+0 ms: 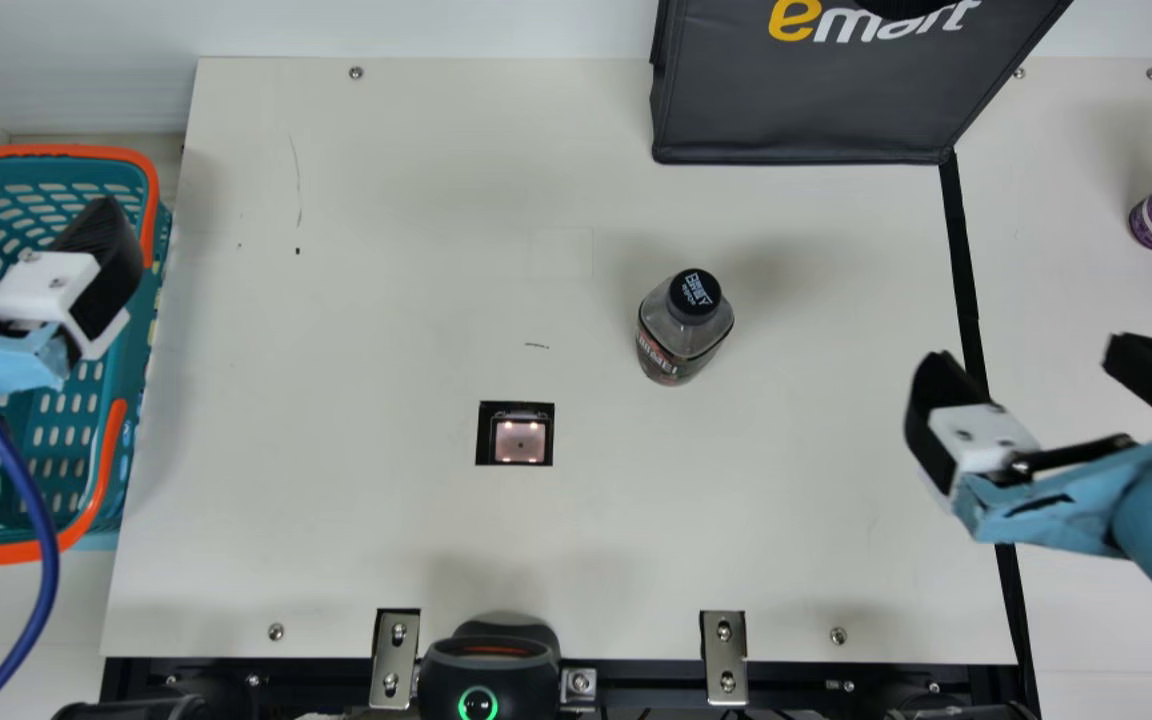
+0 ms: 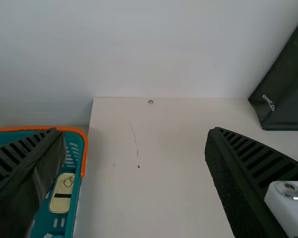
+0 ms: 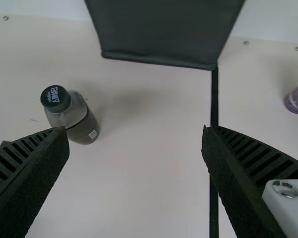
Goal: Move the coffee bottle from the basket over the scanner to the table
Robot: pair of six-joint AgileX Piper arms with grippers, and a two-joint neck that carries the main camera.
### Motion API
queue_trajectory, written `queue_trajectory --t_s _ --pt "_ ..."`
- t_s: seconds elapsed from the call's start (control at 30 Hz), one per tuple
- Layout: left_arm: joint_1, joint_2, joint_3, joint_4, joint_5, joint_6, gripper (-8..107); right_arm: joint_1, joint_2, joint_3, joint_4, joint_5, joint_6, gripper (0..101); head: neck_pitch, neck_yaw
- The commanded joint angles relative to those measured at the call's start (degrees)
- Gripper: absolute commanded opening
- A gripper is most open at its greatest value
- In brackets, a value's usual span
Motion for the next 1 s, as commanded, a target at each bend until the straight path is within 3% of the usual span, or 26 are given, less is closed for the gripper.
queue_trajectory --t_s 0.0,0.3,0.5,0.97 --pt "0.0 0.0 0.0 0.0 0.0 0.0 90 1.46 1.36 0.88 1.07 -1.57 -1.53 95 -1.66 0.0" --pt "0.0 0.0 0.0 0.0 0.0 0.0 90 7.84 6.51 4.43 4.8 -8.33 -7.98 95 -1.66 0.0" --pt "0.0 0.0 0.0 0.0 0.0 0.0 90 12.51 10.18 7.14 5.37 -14.66 -9.91 95 -1.66 0.0" --pt "0.0 0.0 0.0 0.0 0.0 0.0 90 21.71 20.01 13.36 -1.56 -33.72 -1.09 95 -1.66 0.0"
